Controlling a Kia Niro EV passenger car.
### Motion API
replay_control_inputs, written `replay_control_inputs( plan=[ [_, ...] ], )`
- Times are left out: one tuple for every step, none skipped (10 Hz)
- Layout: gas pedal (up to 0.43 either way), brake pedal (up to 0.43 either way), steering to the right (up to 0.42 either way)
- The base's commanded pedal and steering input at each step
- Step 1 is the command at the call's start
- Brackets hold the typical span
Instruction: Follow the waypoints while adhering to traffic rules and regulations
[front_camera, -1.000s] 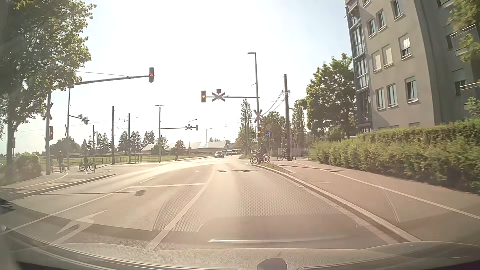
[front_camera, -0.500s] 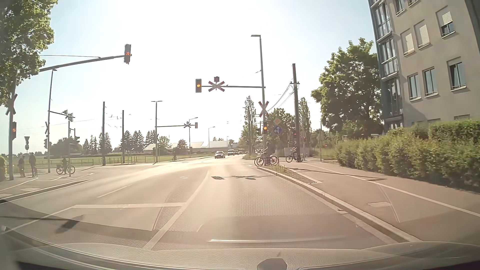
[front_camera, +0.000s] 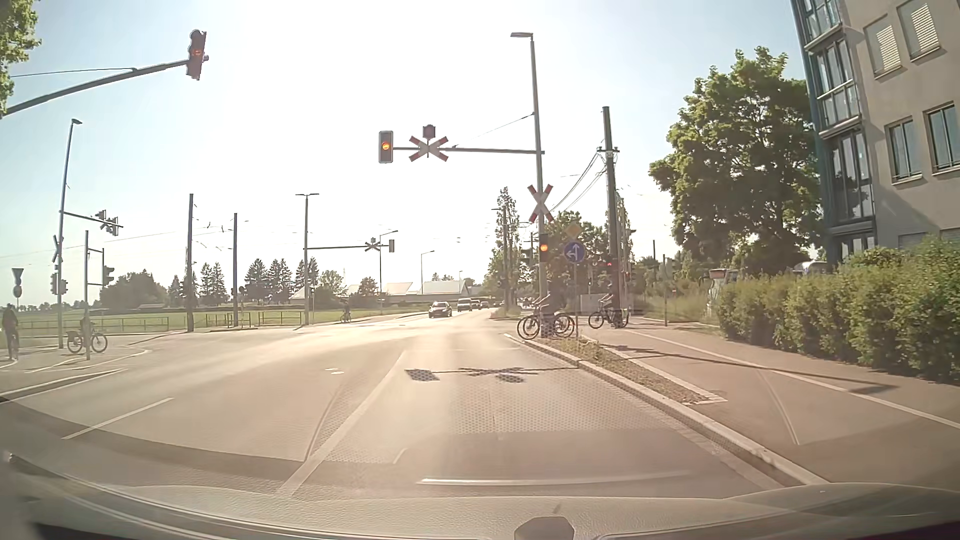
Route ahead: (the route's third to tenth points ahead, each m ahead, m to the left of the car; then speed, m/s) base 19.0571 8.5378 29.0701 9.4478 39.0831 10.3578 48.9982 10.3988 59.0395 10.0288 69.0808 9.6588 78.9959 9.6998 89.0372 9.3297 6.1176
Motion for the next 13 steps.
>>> replay_control_inputs(
  plan=[
    [0.0, 0.311, -0.028],
    [0.0, 0.305, -0.029],
    [0.0, 0.305, -0.029],
    [0.0, 0.299, -0.029],
    [0.0, 0.293, -0.03],
    [0.0, 0.287, -0.03],
    [0.0, 0.287, -0.03],
    [0.0, 0.287, -0.03],
    [0.0, 0.28, -0.03],
    [0.0, 0.262, -0.029],
    [0.0, 0.232, -0.029],
    [0.0, 0.232, -0.029],
    [0.0, 0.232, -0.029]
  ],
)
